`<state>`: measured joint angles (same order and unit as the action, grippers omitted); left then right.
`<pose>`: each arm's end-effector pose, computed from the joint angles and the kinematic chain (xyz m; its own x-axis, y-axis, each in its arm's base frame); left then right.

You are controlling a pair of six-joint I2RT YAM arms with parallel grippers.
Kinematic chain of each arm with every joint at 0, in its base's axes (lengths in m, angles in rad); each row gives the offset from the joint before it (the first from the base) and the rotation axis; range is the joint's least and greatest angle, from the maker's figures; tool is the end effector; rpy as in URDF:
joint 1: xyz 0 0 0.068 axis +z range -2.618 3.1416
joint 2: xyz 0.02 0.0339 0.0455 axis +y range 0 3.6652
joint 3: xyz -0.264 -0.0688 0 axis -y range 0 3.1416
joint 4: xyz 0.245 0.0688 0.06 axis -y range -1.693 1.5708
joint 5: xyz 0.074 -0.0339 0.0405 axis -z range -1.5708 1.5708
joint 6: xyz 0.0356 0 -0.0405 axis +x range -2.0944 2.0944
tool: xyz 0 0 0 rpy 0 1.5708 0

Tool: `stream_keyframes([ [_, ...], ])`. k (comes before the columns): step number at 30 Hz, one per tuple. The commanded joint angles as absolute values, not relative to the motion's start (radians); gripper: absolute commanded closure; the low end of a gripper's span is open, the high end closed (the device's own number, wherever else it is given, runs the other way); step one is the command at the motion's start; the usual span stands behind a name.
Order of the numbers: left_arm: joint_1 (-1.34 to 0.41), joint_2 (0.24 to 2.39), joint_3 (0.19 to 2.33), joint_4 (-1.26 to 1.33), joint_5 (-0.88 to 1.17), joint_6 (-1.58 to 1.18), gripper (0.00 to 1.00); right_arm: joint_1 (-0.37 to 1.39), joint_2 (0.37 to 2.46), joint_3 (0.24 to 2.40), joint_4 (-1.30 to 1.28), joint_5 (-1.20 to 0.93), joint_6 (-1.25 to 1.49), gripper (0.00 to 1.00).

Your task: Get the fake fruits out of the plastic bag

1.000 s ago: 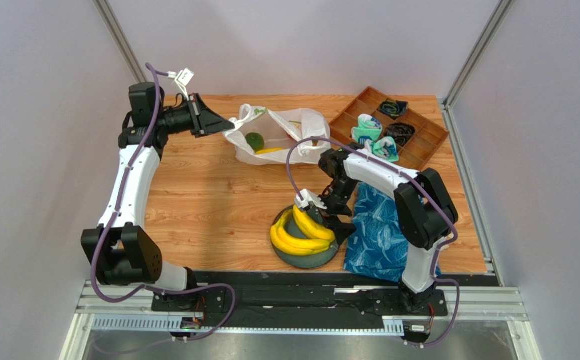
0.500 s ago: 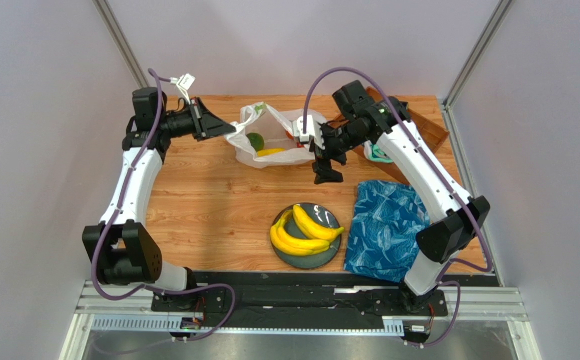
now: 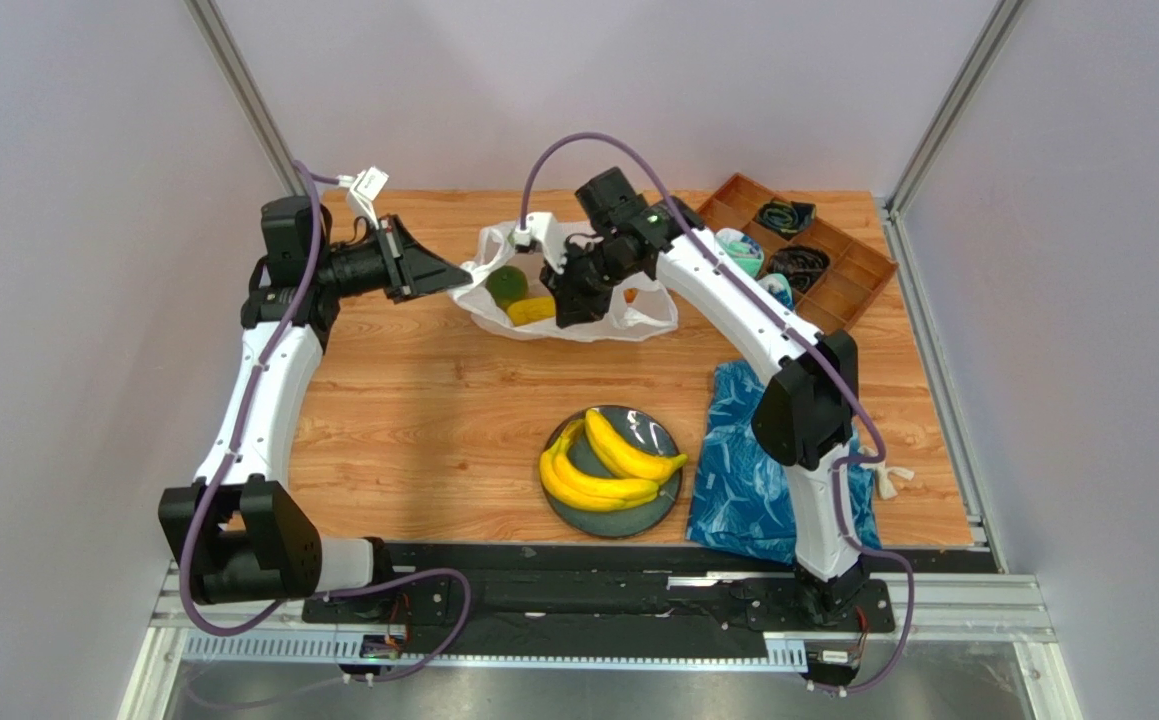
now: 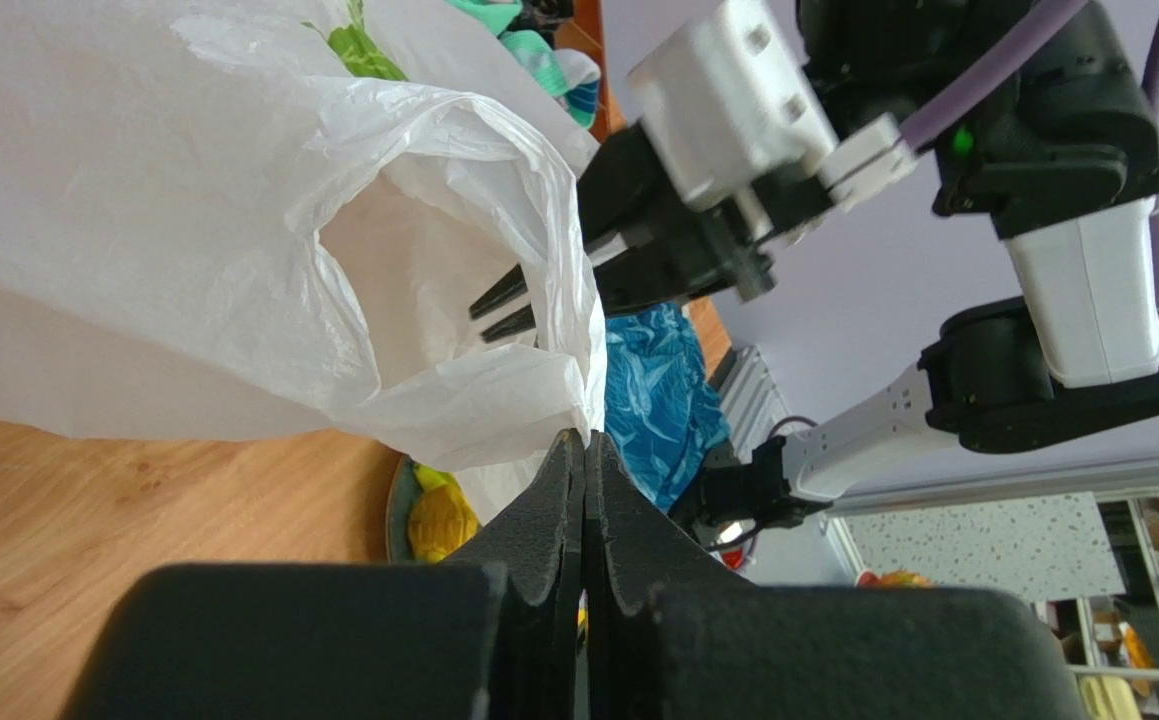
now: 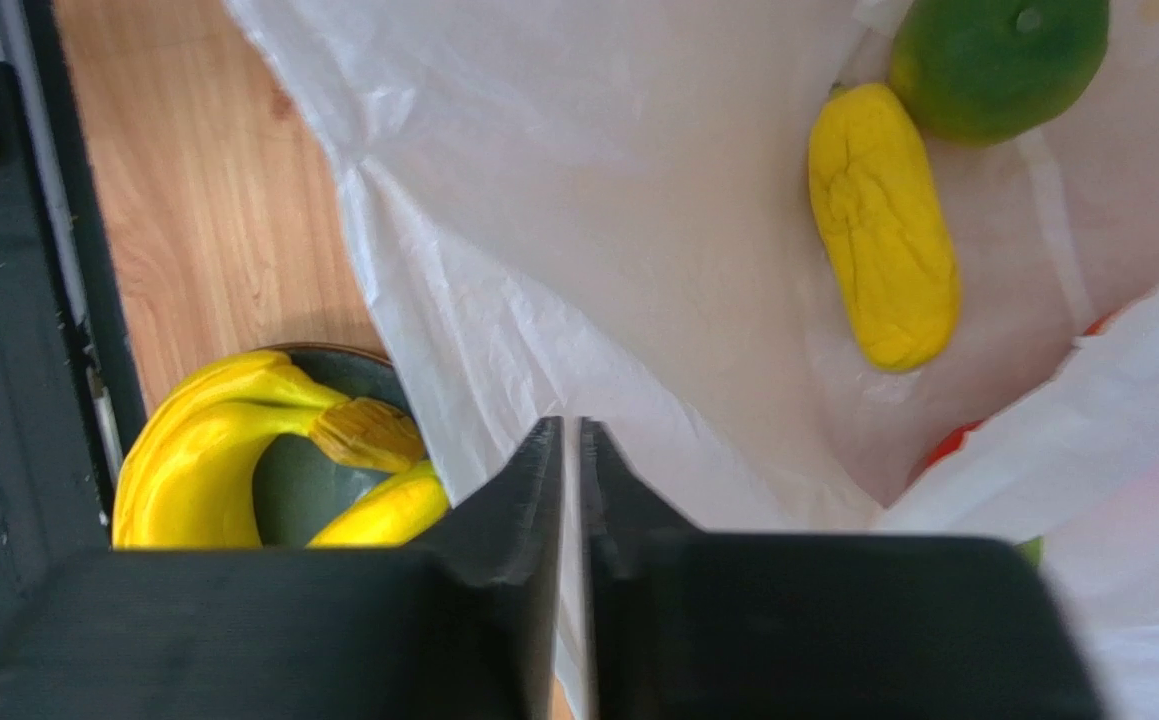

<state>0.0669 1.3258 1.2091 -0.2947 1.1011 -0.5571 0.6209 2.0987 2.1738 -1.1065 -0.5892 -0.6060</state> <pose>0.2904 -0.0124 0.3646 -0.7538 -0.2904 -0.5894 0.4555 0.4156 -0.7873 0.3512 0.2756 0.3309 -0.1659 -0.7009 -0.6937 -0.9859 0.1350 0.0993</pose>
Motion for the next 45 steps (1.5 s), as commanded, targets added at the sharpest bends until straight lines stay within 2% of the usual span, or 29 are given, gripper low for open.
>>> stream_keyframes([
  [1,0.064,1.299,1.236,-0.272,1.138,-0.565,1.00,0.663,2.066,2.066,-0.907,-0.355,-0.507,0.94],
  [3,0.064,1.296,1.239,-0.273,1.161,-0.557,1.00,0.657,2.092,2.027,-0.793,-0.199,-0.438,0.94],
  [5,0.063,1.298,1.239,-0.282,1.195,-0.542,1.00,0.632,2.126,2.022,-0.706,-0.129,-0.410,0.92],
  [6,0.063,1.301,1.242,-0.285,1.219,-0.535,1.00,0.621,2.179,2.060,-0.690,-0.083,-0.394,0.87],
  [10,0.064,1.341,1.295,-0.334,1.236,-0.467,1.00,0.566,2.337,2.247,-0.695,0.041,-0.371,0.92],
  [15,0.063,1.435,1.481,-0.426,1.217,-0.381,1.00,0.543,2.370,2.256,-0.583,0.188,-0.452,0.84],
  [18,0.069,1.530,1.638,-0.426,1.186,-0.347,1.00,0.496,2.414,2.325,-0.536,0.290,-0.465,0.85],
  [23,0.069,1.731,1.992,-0.420,1.140,-0.318,1.00,0.440,2.392,2.463,-0.420,0.315,-0.465,0.87],
  [26,0.069,1.764,2.123,-0.420,1.129,-0.305,1.00,0.443,2.340,2.479,-0.440,0.275,-0.428,0.87],
  [28,0.069,1.743,2.132,-0.434,1.189,-0.293,1.00,0.451,2.255,2.429,-0.518,0.250,-0.405,0.89],
  [31,0.069,1.628,1.999,-0.514,1.284,-0.250,1.00,0.466,2.103,2.177,-0.604,0.230,-0.394,0.93],
  [32,0.069,1.552,1.862,-0.538,1.301,-0.244,1.00,0.469,2.059,2.080,-0.623,0.198,-0.391,0.95],
  [33,0.069,1.511,1.785,-0.601,1.304,-0.221,1.00,0.475,2.001,1.889,-0.633,0.174,-0.373,0.99],
  [35,0.060,1.410,1.551,-0.716,1.246,-0.192,1.00,0.476,1.846,1.687,-0.650,0.084,-0.350,0.98],
  [36,0.057,1.384,1.469,-0.733,1.232,-0.181,1.00,0.489,1.788,1.539,-0.655,0.057,-0.362,0.95],
  [37,0.052,1.359,1.319,-0.736,1.212,-0.186,1.00,0.500,1.769,1.484,-0.663,0.042,-0.370,0.92],
  [40,0.022,1.286,1.131,-0.689,1.089,-0.239,1.00,0.534,1.770,1.417,-0.675,0.016,-0.348,0.84],
  [42,0.008,1.262,1.098,-0.632,1.052,-0.284,1.00,0.557,1.766,1.423,-0.664,-0.078,-0.351,0.68],
  [44,0.003,1.279,1.106,-0.611,1.048,-0.298,1.00,0.572,1.790,1.482,-0.682,-0.124,-0.360,0.60],
  [45,0.003,1.291,1.120,-0.609,1.046,-0.296,1.00,0.586,1.802,1.509,-0.715,-0.129,-0.360,0.59],
])
